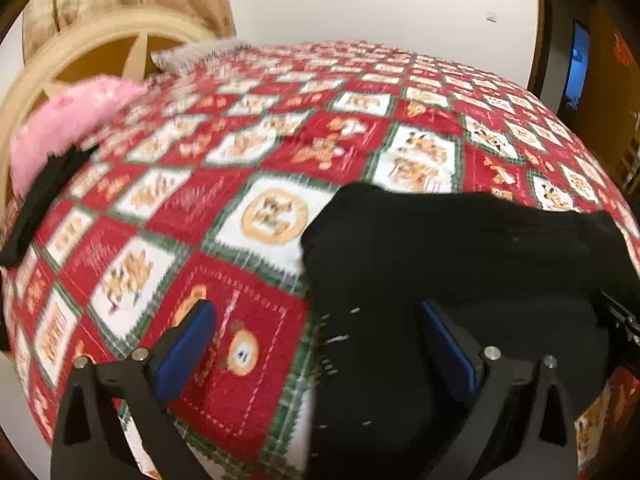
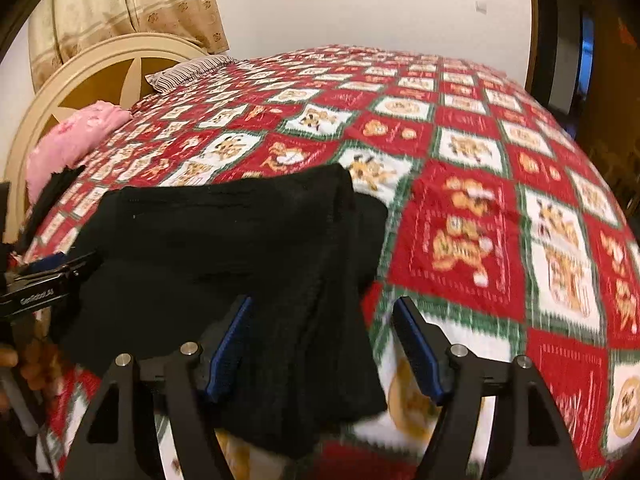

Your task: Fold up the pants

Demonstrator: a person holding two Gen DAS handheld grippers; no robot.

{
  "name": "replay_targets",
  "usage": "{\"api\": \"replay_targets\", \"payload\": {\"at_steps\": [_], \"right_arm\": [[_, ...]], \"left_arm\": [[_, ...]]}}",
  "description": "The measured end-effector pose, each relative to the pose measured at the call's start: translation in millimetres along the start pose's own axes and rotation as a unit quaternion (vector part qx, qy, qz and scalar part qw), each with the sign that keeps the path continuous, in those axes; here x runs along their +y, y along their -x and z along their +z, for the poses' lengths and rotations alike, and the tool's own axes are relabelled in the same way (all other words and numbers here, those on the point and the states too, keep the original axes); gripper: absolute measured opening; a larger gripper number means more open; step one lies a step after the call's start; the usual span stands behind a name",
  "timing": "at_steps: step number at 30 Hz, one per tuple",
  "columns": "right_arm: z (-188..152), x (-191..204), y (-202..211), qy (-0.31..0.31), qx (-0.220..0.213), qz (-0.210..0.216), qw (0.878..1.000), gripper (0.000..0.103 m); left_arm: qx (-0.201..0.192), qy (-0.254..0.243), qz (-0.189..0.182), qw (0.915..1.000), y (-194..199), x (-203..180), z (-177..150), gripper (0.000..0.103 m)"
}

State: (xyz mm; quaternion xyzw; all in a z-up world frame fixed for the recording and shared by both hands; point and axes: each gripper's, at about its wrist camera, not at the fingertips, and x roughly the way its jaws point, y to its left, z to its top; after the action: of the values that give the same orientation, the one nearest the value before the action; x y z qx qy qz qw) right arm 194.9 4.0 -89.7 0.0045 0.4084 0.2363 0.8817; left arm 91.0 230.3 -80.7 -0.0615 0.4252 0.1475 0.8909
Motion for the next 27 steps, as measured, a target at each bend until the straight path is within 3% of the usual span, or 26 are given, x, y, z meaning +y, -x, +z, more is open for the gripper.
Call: {"api": "replay_targets", "payload": {"at_steps": [2,5,8,10,12,17,22,27], "right_arm": [[-9,1,22,-0.011,-0.013,-0.014,1.000,0.073],[-18,2,63,-0.037,-0.070,-0.067,0.995,0.073],[-28,14,102,-0.058,-0.118,-0.074,0.989,0.073],[-35,31,122,-0.066,-0.131,-0.058,0.988,0.073],[-41,48,133,-0.069,-0.127,-0.047,0.988,0.073],[-51,79,155,-0.069,-0.110,-0.022,0.991,0.073],[-57,91,188,-0.076,-0.133,-0.039,0.987,0.073],[-60,100,214,-0.065,-0.167,-0.062,0.982,0.075]], "left_arm": [[0.018,0.005,-0.014,0.9997,-1,13,-1,0.103],[0.041,0.021,-0.028,0.9985,6,37,-1,0.103],[0.019,0.059,0.027,0.9977,34,57,-1,0.103],[0.000,0.063,0.045,0.9970,52,59,-4,0.103],[-0.020,0.041,0.030,0.9985,72,52,-8,0.103],[-0.087,-0.047,0.048,0.9939,126,17,-27,0.103],[-0.104,-0.077,0.034,0.9911,159,2,-35,0.103],[-0.120,-0.073,0.020,0.9898,181,-5,-42,0.103]]}}
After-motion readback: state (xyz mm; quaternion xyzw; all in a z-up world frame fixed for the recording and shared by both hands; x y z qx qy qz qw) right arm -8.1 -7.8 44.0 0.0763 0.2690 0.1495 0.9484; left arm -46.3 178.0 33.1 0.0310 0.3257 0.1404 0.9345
